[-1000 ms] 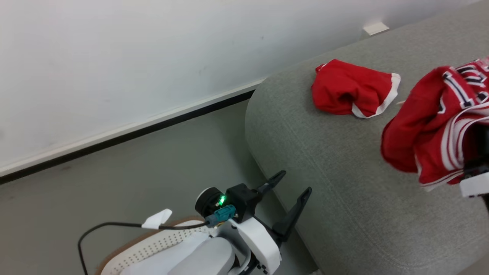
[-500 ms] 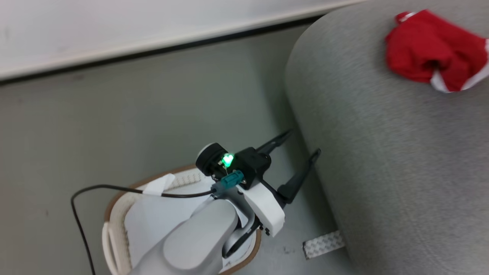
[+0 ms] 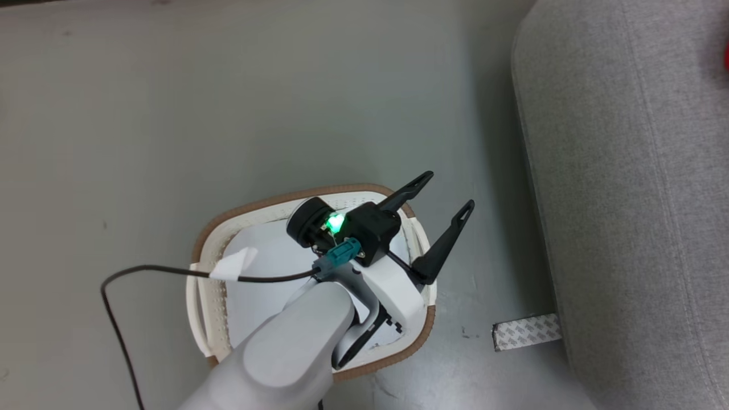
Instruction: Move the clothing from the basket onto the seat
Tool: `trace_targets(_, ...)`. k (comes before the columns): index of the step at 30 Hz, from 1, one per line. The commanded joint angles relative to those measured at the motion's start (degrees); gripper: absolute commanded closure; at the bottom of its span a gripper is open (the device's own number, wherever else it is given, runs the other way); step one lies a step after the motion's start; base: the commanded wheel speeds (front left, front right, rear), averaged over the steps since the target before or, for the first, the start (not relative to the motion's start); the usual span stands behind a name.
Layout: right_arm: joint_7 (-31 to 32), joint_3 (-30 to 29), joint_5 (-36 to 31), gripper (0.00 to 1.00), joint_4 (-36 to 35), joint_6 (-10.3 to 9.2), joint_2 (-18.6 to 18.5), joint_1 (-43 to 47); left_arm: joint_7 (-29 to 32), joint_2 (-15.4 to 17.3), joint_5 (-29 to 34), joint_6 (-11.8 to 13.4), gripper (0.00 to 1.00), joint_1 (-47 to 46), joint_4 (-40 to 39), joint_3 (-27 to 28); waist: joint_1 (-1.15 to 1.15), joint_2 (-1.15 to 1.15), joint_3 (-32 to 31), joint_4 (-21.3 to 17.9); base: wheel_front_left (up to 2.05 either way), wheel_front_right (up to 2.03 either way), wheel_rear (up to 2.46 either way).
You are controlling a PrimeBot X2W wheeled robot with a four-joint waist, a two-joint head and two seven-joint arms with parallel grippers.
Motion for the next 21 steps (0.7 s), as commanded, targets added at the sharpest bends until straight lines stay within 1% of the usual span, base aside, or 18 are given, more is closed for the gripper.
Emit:
trace_targets(1,1.0,0.8,1.2,0.84,0.2,-0.14,-0.5,-0.5,-0.2,0.1,-0.1,-0.1,0.0,0.1,0.0,0.4,-0.02,0.0,-0.4,0.2,0.0,0.0,0.0)
trace_targets(2,2.0,1.6,1.9,0.66,0.1,-0.15,-0.7,-0.6,-0.3,0.1,-0.1,-0.1,0.0,0.3,0.2,0.5,-0.02,0.0,-0.7,0.2,0.0,0.0,0.0)
trace_targets(3,2.6,2.6,2.5,0.56,0.0,-0.15,-0.9,-0.6,-0.3,0.2,-0.1,-0.1,0.0,0.5,0.5,0.7,-0.02,0.0,-1.3,0.2,0.0,0.0,0.0)
trace_targets(4,3.1,3.5,3.1,0.5,-0.3,-0.14,-0.9,-0.6,-0.3,0.3,-0.1,-0.1,0.0,0.7,0.6,0.9,-0.02,0.0,-1.8,0.1,0.0,0.0,0.0)
trace_targets(6,4.4,5.4,4.7,0.0,-0.7,-0.14,-0.8,0.2,-0.3,0.3,-0.3,-0.1,0.0,1.2,0.6,1.4,-0.02,0.0,-3.3,0.0,0.0,0.0,0.0)
trace_targets(11,6.9,11.8,7.5,0.0,-3.5,-0.15,-2.0,3.3,-0.3,0.1,-0.8,-0.1,0.0,4.4,-0.1,3.2,-0.02,0.0,-9.0,-0.8,0.0,0.0,0.0)
trace_targets(14,6.1,15.4,9.4,0.0,-6.3,-0.15,-3.7,4.9,-0.3,0.4,-1.2,-0.4,0.0,7.3,-0.4,4.7,-0.02,0.0,-13.8,-1.4,0.0,0.0,0.0)
trace_targets(16,5.5,17.7,9.9,0.0,-7.8,-0.14,-3.5,5.5,-0.3,0.9,-1.6,-0.4,0.0,9.8,-0.6,6.1,-0.02,0.0,-17.6,-1.9,0.0,0.0,0.0)
trace_targets(19,3.7,19.9,9.9,0.0,-9.6,-0.15,-5.3,6.4,-0.3,1.1,-2.0,0.0,0.0,13.3,-1.3,8.4,-0.02,0.0,-22.9,-2.1,0.0,0.0,0.0)
trace_targets(21,2.1,20.6,10.8,0.0,-10.9,-0.15,-5.4,6.7,-0.3,1.4,-2.4,0.3,0.0,15.7,-1.9,10.2,-0.02,0.0,-26.4,-2.0,0.0,0.0,0.0)
